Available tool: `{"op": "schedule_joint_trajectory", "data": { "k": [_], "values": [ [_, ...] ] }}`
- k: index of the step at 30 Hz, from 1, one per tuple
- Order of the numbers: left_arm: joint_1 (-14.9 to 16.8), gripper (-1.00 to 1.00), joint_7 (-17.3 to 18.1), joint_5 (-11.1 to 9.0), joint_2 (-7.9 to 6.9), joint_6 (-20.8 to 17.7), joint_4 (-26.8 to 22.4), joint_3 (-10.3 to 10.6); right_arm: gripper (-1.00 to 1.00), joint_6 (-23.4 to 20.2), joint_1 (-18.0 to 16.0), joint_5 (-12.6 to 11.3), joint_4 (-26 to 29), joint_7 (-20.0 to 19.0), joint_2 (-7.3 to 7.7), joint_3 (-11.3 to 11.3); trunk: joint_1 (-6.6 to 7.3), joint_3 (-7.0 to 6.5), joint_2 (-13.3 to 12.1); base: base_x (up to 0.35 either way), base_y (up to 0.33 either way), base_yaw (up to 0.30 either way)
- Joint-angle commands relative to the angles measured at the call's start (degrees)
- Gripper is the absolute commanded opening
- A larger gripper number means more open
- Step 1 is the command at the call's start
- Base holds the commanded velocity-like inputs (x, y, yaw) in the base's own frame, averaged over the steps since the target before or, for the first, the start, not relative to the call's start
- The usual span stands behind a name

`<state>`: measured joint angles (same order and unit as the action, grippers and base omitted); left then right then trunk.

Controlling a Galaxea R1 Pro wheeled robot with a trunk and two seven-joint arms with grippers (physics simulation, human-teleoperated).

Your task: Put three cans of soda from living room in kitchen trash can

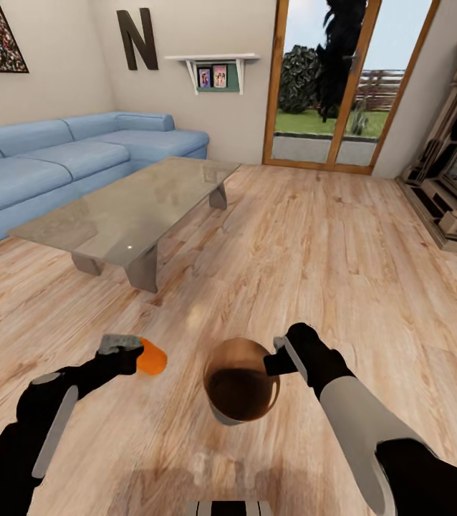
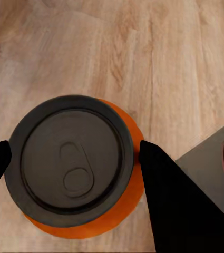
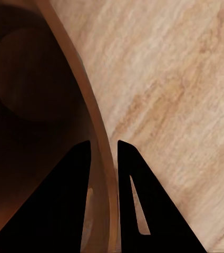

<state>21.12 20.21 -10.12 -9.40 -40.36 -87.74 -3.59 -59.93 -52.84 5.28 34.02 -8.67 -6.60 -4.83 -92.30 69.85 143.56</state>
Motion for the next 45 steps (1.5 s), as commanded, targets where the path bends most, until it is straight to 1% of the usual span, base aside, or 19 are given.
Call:
{"op": "schedule_joint_trajectory", "data": {
  "k": [1,3,5,7,11,12,17,19,20,22,24,27,30,32,34,37,40,42,45],
  "values": [
    [3.2,-1.0,3.9,0.4,0.06,-4.7,-1.3,0.0,-1.0,-0.1,-0.1,-1.6,-0.8,-0.2,-0.3,0.1,0.0,0.0,0.0,0.0,0.0,0.0],
    [6.0,-1.0,7.7,0.4,0.31,-8.8,-2.1,0.0,-1.0,-0.1,-0.1,-1.6,-1.2,-0.2,-0.55,0.1,0.0,0.0,0.0,0.0,0.0,0.0],
    [8.6,-1.0,10.3,0.4,0.66,-11.6,-2.4,0.2,-1.0,-0.1,-0.1,-1.6,-1.4,-0.2,-0.72,0.1,0.0,0.0,0.0,0.0,0.0,0.0],
    [10.7,-1.0,12.0,-0.1,1.32,-13.5,-2.7,0.5,-1.0,-0.1,-0.1,-1.6,-1.5,-0.2,-1.02,0.0,0.0,0.0,0.0,0.0,0.0,0.0],
    [11.7,-1.0,13.0,-0.7,2.39,-15.4,-2.7,1.1,-1.0,-0.1,-0.2,-1.6,-1.5,-0.2,-1.55,-0.1,0.0,0.0,0.0,0.0,0.0,0.0],
    [11.9,-1.0,13.1,-0.7,2.74,-16.0,-2.6,2.1,-1.0,-0.1,-0.2,-1.6,-1.5,-0.2,-1.82,-0.2,0.0,0.0,0.0,0.0,0.0,0.0],
    [12.0,-1.0,13.0,-0.4,3.94,-16.8,-2.3,9.3,-1.0,-0.1,-0.4,-1.6,-1.3,-0.2,-3.29,-0.3,0.0,0.0,0.0,0.0,0.0,0.0],
    [12.0,-1.0,12.8,-0.1,4.59,-16.8,-1.4,11.1,-1.0,-0.1,-0.5,-1.6,-1.3,-0.2,-3.4,-0.3,0.0,0.0,0.0,0.0,0.0,0.0],
    [12.0,-1.0,12.7,0.0,4.88,-16.6,0.0,12.6,-1.0,-0.1,-0.6,-1.7,-1.2,-0.2,-3.4,-0.3,0.0,0.0,0.0,0.0,0.0,0.0],
    [12.0,-1.0,12.6,0.1,5.1,-16.4,1.5,14.0,-1.0,-0.1,-0.7,-1.7,-1.2,-0.2,-3.4,-0.3,0.0,0.0,0.0,0.0,0.0,0.0],
    [12.0,-1.0,12.5,0.2,5.47,-15.1,4.2,16.2,-1.0,-0.1,-1.3,-1.7,-1.2,-0.1,-3.4,-0.3,0.0,0.0,0.0,0.0,0.0,0.0],
    [12.0,-1.0,12.4,0.4,5.89,-13.3,5.9,17.1,-1.0,-0.1,-1.5,-1.7,-1.2,-0.1,-3.4,-0.3,0.0,0.0,0.0,0.0,0.0,0.0],
    [12.0,-1.0,10.6,0.5,6.47,-11.3,8.9,18.3,-1.0,-0.1,-1.8,-1.8,-1.2,-0.1,-3.4,-0.4,0.0,0.0,0.0,0.0,0.0,0.0],
    [12.0,-1.0,8.8,0.5,6.72,-8.4,11.7,20.2,-1.0,-0.1,-2.2,-1.8,-1.2,-0.1,-3.4,-0.4,0.0,0.0,0.0,0.0,0.0,0.0],
    [12.0,-1.0,8.3,0.5,6.79,-7.4,12.6,21.1,-1.0,-0.1,-2.5,-1.8,-1.2,-0.1,-3.4,-0.4,0.0,0.0,0.0,0.0,0.0,0.0],
    [12.0,-1.0,6.9,0.5,7.55,-5.6,13.6,22.5,-1.0,-0.1,-2.8,-1.8,-1.2,-0.1,-3.4,-0.4,0.0,0.0,0.0,0.0,0.0,0.0],
    [12.1,-1.0,3.1,0.6,9.1,-3.9,14.9,24.0,-1.0,-0.1,-2.9,-1.8,-1.3,-0.1,-3.4,-0.4,0.0,0.0,0.0,0.0,0.0,0.0],
    [12.0,-1.0,-1.5,0.5,10.13,-1.2,17.0,27.0,-1.0,-0.1,-2.9,-1.8,-1.3,-0.1,-3.4,-0.4,0.0,0.0,0.0,0.0,0.0,0.0],
    [12.1,-1.0,-4.4,0.5,11.06,1.6,19.2,30.2,-1.0,-0.1,-3.0,-1.8,-1.4,-0.1,-3.4,-0.4,0.0,0.0,0.0,0.0,0.0,0.0]
  ]
}}
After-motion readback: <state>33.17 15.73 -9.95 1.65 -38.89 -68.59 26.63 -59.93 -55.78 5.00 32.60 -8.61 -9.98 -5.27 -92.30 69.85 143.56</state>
